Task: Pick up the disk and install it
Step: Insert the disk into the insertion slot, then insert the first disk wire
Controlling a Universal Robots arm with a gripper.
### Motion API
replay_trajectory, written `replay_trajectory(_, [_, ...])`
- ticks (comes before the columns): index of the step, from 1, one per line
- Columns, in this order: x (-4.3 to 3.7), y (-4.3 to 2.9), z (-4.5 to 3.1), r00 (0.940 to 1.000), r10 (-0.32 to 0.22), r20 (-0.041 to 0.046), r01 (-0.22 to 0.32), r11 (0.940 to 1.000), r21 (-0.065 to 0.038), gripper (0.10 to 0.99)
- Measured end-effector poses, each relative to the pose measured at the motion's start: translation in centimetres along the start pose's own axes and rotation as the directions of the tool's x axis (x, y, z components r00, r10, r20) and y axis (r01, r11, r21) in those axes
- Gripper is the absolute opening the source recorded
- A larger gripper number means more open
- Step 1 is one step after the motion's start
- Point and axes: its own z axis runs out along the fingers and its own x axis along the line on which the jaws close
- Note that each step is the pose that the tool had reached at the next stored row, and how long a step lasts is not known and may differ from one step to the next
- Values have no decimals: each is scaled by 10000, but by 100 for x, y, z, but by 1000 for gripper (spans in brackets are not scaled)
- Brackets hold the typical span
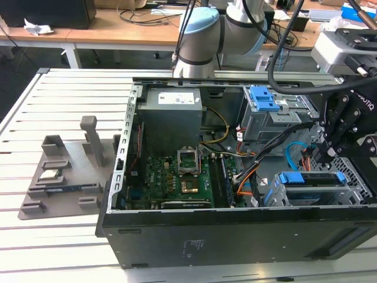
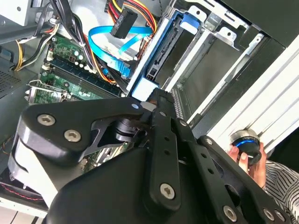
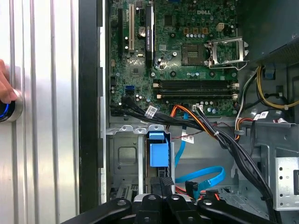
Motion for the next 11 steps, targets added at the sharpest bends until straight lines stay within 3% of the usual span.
replay_trajectory(8, [0,-7,6,10000,0,4,0,10000,0,106])
replay_trajectory(9, [-4,-102,1,10000,1,0,-1,10000,0,106])
replay_trajectory(10, [-16,-249,-3,10000,1,-3,-1,10000,0,106])
replay_trajectory(11, [-28,-331,-5,10000,0,-10,0,10000,0,106])
